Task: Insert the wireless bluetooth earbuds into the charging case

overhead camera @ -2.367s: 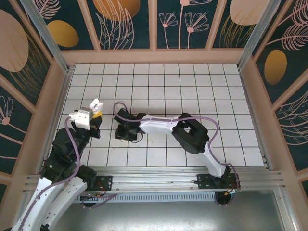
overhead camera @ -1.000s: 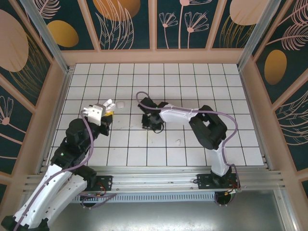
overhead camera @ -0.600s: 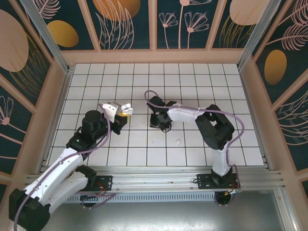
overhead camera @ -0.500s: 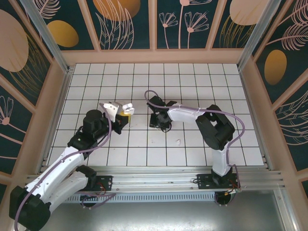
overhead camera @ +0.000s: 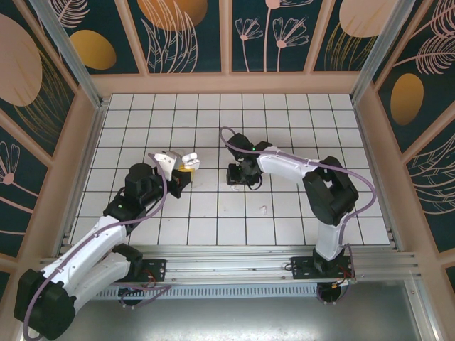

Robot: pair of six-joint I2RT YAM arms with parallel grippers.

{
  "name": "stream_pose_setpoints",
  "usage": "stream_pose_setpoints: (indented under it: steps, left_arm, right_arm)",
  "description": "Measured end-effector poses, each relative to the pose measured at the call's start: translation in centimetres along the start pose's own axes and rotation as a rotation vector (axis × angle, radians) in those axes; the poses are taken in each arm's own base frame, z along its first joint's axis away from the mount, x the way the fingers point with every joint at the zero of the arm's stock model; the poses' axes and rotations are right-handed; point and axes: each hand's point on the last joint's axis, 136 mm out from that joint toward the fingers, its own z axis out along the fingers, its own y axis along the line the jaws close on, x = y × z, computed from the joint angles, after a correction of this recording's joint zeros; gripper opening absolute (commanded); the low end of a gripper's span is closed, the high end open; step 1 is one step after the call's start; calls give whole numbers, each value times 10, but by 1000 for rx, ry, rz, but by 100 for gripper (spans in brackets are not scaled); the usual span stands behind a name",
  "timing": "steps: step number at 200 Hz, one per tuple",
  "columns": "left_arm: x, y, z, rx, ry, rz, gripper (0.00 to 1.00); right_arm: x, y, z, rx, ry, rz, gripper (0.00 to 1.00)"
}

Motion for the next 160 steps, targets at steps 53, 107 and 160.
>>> stream_pose_setpoints:
  steps: [53, 107, 160]
  left_arm:
    - [0, 0, 1, 0, -1, -18, 0]
    - [0, 1, 1, -7, -3, -42, 0]
    - [1, 4, 2, -19, 1, -43, 0]
  right_arm:
    - [-1, 8, 10, -27, 43, -194, 45]
    - [-10, 3, 17, 24, 37, -353, 45]
    - [-4, 2, 30, 31, 76, -410, 43]
